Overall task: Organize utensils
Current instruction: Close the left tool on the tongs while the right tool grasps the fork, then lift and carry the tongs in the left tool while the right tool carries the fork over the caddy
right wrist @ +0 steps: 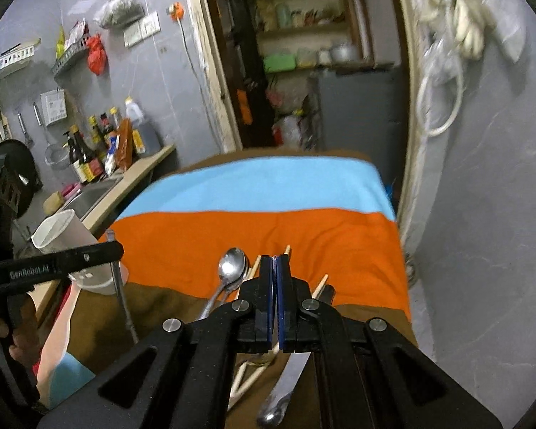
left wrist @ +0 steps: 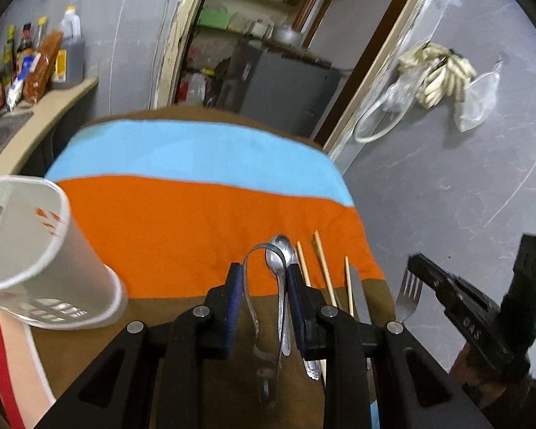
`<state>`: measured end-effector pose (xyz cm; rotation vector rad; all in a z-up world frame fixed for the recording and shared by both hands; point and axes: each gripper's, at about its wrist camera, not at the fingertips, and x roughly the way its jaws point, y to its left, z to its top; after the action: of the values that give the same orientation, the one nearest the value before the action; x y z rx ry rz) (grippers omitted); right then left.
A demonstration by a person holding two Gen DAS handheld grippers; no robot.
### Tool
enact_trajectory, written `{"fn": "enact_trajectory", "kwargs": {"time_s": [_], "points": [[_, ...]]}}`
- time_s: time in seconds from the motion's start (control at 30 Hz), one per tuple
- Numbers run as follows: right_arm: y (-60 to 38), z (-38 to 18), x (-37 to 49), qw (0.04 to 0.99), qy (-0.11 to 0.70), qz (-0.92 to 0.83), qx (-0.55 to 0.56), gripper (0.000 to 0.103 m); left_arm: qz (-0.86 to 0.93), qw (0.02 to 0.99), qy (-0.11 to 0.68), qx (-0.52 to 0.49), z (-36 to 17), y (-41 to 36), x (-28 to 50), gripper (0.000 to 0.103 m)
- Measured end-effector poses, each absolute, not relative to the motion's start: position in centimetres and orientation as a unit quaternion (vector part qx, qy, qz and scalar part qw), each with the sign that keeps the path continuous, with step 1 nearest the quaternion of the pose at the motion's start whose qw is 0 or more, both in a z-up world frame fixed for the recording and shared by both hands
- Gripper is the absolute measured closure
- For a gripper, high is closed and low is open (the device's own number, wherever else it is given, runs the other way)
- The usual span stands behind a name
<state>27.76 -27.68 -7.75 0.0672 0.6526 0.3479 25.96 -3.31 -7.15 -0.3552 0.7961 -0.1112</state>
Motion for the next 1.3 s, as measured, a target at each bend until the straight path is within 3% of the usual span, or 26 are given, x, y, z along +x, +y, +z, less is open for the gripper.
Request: {"fn": "enact_trajectory", "kwargs": {"time_s": [0.37,0.77,1.0,1.3], "points": [[-23.8,1.7,22.5,0.969,0.216,0.123,-0.005,0.101,-0.091,0.935,0.293,-0.177,0.2,1.6,22.8,0.08],[-13.3,10.9,22.2,0.977,0.105,0.182,-0.035,0.101,-0.022,0.96,0.205,-0.188,8.3,12.6,17.5,0.08],[-6.2,11.4,22.9,0.97,0.09,0.22,-0.055,0.101,0.055,0.964,0.189,-0.181,8.8,18.9,15.1,0.08],[-0.2,6.3,24.8,0.959,0.14,0.224,-0.1,0.101,0.096,0.953,0.232,-0.171,3.8,21.7,16.3,0.08]]}}
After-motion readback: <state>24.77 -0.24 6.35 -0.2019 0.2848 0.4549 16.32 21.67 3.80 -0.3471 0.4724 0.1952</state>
